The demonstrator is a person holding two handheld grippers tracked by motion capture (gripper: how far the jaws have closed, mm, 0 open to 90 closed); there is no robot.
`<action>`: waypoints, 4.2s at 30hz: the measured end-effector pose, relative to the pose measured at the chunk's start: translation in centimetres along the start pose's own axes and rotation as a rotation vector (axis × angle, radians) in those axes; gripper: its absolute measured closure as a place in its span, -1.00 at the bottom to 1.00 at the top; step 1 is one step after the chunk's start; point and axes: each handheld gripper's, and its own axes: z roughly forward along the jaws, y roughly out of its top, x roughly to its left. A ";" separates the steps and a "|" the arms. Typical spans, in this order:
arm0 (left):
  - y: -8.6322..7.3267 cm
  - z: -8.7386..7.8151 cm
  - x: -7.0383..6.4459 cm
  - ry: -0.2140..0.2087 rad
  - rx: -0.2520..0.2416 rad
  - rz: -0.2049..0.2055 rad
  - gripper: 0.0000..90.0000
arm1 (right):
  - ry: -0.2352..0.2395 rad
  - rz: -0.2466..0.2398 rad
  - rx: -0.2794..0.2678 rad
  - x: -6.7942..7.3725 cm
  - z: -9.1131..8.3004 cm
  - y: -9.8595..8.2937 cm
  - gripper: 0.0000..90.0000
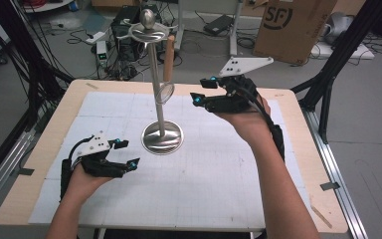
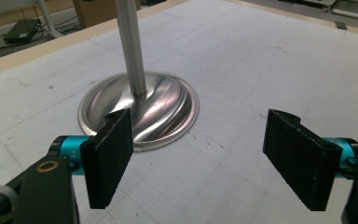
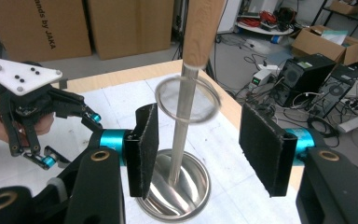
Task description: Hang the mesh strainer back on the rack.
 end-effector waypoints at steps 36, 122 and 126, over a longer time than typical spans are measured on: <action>0.0 0.0 -0.1 0.003 0.004 0.007 -0.44 | -0.044 0.075 -0.011 0.7 -3.9 -9.6 -0.20; -0.3 0.3 -0.7 -0.011 0.015 0.027 -0.45 | -0.089 0.258 0.048 2.6 -5.9 -24.2 -0.46; -0.3 0.2 -0.6 -0.005 0.011 0.026 -0.45 | -0.088 0.254 0.055 2.6 -5.8 -24.2 -0.46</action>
